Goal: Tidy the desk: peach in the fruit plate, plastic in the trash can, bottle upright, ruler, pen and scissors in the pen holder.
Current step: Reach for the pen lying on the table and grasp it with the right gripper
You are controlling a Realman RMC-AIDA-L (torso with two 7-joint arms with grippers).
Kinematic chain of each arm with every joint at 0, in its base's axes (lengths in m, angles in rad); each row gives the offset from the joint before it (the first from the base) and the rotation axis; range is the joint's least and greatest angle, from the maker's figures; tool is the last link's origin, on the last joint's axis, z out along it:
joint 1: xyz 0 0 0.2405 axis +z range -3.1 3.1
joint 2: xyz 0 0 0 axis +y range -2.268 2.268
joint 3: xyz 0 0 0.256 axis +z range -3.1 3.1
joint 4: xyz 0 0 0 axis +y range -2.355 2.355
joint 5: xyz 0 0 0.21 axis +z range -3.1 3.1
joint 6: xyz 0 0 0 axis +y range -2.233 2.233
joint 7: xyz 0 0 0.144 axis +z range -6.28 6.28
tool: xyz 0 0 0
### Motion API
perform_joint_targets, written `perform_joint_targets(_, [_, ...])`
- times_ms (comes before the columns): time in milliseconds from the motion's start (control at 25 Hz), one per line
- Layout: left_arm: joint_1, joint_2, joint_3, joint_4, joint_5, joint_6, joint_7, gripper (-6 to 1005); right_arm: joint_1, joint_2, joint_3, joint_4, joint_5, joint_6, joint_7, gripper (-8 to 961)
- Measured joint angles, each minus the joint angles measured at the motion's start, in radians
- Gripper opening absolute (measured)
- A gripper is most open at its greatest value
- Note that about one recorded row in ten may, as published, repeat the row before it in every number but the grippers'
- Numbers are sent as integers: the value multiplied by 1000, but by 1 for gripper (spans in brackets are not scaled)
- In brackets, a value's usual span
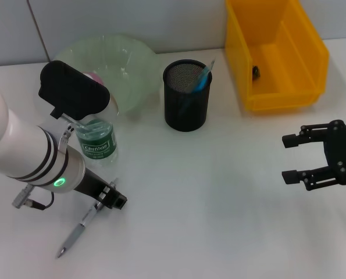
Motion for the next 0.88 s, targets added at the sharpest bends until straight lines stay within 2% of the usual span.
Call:
perform_joint_targets(400, [-13,0,0,-6,-2,7,1,542,-1,0,-1,0,0,0,-2,788])
perform_joint_targets(680, [-27,0,-2,-26,-2,9,1,385,-6,0,-1,0,-1,0,-5,788])
perform_joint_targets(880, [-28,-1,-7,-25,-2,9,1,394,-8,0,-1,0,-2,0,-9,788])
